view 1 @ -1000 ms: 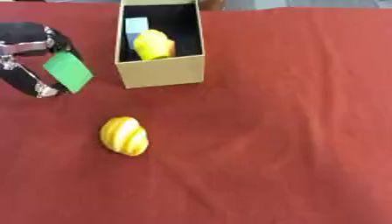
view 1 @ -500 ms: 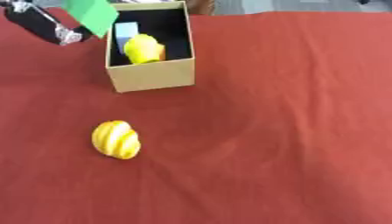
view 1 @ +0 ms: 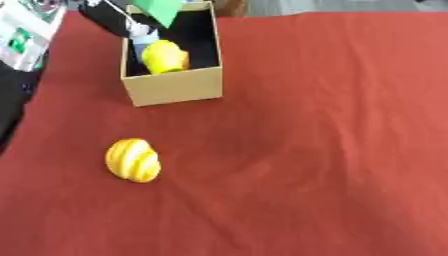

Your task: Pick up objects on the table and place them in the box.

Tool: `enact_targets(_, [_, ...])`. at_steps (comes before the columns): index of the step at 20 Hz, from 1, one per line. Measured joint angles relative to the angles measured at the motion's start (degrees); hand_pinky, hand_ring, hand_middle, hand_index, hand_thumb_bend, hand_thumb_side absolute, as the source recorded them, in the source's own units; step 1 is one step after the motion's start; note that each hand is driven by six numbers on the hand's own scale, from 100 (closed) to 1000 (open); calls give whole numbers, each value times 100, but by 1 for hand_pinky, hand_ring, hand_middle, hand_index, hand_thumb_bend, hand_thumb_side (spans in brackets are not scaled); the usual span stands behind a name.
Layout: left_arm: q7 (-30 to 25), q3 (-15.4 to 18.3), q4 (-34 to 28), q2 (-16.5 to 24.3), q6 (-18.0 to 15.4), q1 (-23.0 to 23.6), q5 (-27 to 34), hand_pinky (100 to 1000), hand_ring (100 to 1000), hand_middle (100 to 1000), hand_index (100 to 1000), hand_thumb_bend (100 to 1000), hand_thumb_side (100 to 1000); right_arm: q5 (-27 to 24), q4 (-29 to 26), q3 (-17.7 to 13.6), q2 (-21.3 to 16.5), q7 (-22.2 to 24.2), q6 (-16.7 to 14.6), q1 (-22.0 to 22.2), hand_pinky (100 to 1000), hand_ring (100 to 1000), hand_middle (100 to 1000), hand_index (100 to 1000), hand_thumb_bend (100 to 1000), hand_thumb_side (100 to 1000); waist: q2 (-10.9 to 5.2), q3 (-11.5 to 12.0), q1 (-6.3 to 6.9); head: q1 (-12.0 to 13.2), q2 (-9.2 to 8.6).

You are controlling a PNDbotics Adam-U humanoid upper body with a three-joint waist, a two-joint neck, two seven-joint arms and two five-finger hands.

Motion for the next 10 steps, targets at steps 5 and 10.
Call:
enact_targets(5, [181, -57, 383, -73, -46, -52, -467, 886, 877, 862, 930, 632, 388, -4, 0, 3, 1, 22, 0, 1, 920, 959, 675, 816, 100, 808, 2, 7, 2, 1, 2])
enact_targets(10, [415, -13, 450, -100, -131, -51, -928, 865, 859, 840, 914, 533, 350, -4, 0, 4, 2, 29, -4, 6, 920, 960, 675, 816, 100, 808, 2, 29, -1, 2, 2])
